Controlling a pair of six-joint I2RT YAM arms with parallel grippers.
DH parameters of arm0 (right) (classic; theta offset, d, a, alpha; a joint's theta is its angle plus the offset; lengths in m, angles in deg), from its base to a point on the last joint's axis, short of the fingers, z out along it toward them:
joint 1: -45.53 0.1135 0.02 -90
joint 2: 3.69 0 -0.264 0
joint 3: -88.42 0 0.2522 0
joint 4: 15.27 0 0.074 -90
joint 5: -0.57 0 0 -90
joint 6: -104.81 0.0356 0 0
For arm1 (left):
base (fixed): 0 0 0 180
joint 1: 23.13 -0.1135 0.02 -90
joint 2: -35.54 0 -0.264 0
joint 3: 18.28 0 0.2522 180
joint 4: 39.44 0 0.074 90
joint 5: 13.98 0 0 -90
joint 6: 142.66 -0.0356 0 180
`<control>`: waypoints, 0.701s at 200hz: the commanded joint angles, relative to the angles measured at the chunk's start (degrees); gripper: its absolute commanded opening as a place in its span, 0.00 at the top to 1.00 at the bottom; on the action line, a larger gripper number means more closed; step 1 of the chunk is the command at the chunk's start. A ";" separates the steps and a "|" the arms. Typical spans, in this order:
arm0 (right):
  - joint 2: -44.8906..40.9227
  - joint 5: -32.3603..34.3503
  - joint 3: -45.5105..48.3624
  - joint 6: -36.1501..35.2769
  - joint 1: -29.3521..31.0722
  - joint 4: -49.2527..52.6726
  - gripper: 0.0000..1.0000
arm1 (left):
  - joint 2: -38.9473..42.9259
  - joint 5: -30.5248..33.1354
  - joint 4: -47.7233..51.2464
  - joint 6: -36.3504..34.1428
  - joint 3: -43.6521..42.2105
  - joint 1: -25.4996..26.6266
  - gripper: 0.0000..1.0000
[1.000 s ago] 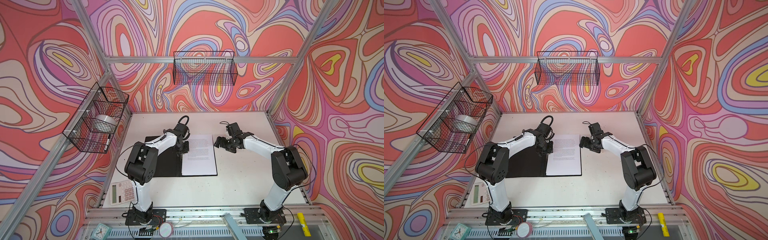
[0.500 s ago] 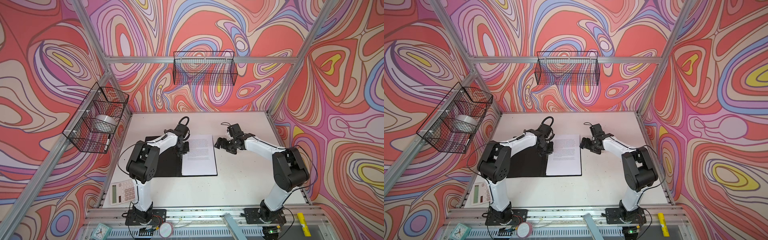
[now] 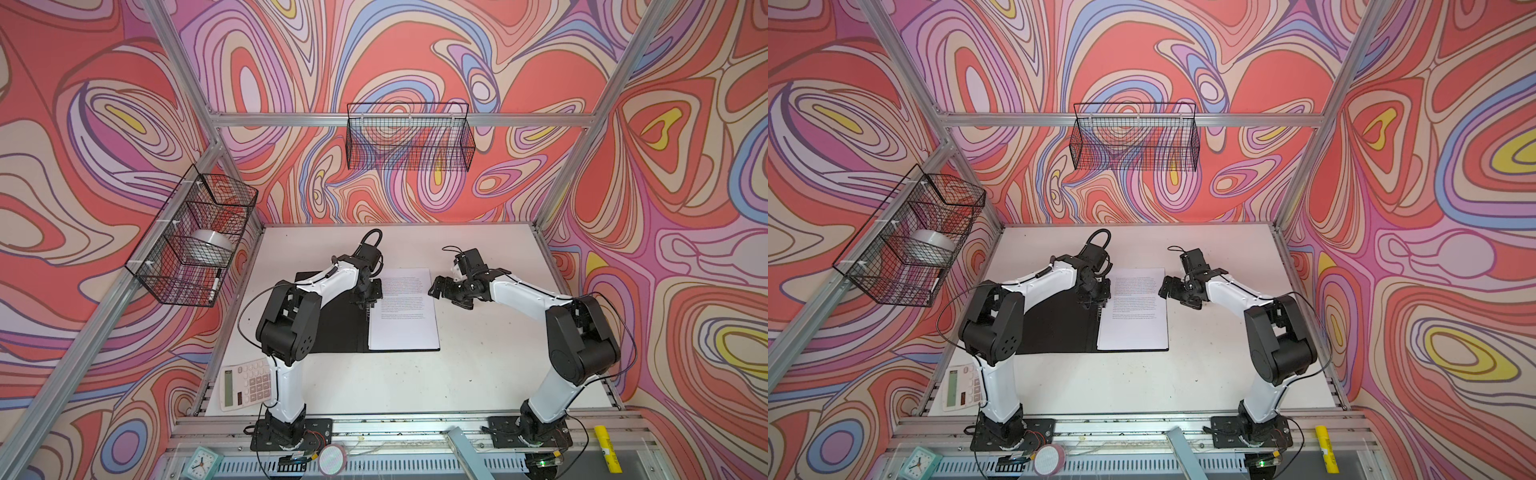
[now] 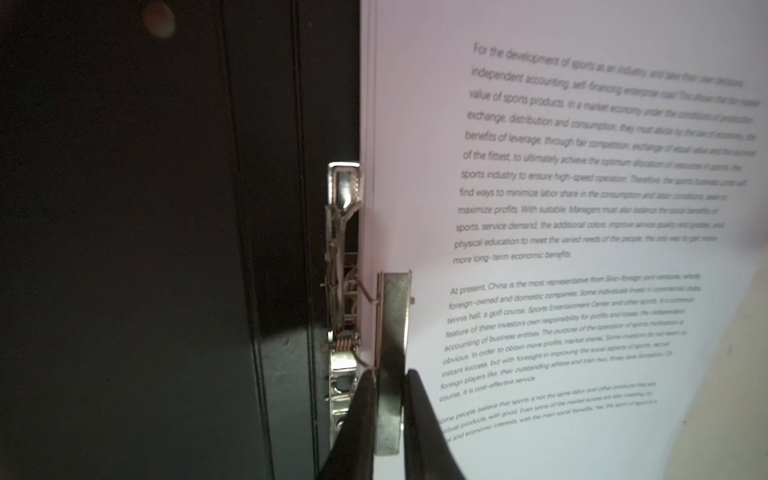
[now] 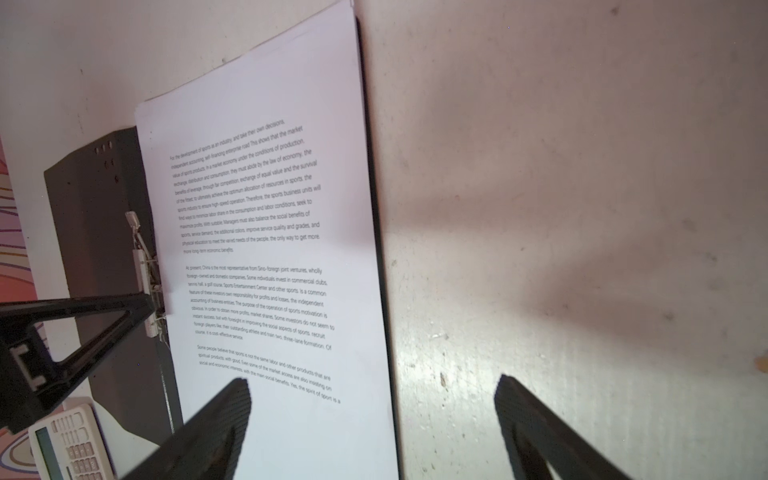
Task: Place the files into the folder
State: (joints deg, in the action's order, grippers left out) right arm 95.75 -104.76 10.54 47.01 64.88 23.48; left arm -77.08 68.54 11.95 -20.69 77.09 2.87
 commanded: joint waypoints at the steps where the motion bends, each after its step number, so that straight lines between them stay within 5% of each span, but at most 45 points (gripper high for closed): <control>1: -1.70 -0.20 1.06 -0.73 -1.17 -0.78 0.03 | -1.28 -0.80 1.65 2.63 2.38 1.59 0.87; 89: 1.73 -0.16 -1.75 -1.87 -8.73 2.41 0.02 | -4.91 -2.01 0.71 8.66 8.47 6.74 0.88; 140: 3.90 -5.18 -3.84 -2.87 -8.03 0.05 0.02 | 1.51 -1.83 0.34 7.56 4.43 2.08 0.78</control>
State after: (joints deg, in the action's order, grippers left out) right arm 97.89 -106.33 8.95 45.48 56.18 24.86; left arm -80.71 66.79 11.62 -13.39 83.86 8.38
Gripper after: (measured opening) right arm 0.977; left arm 0.195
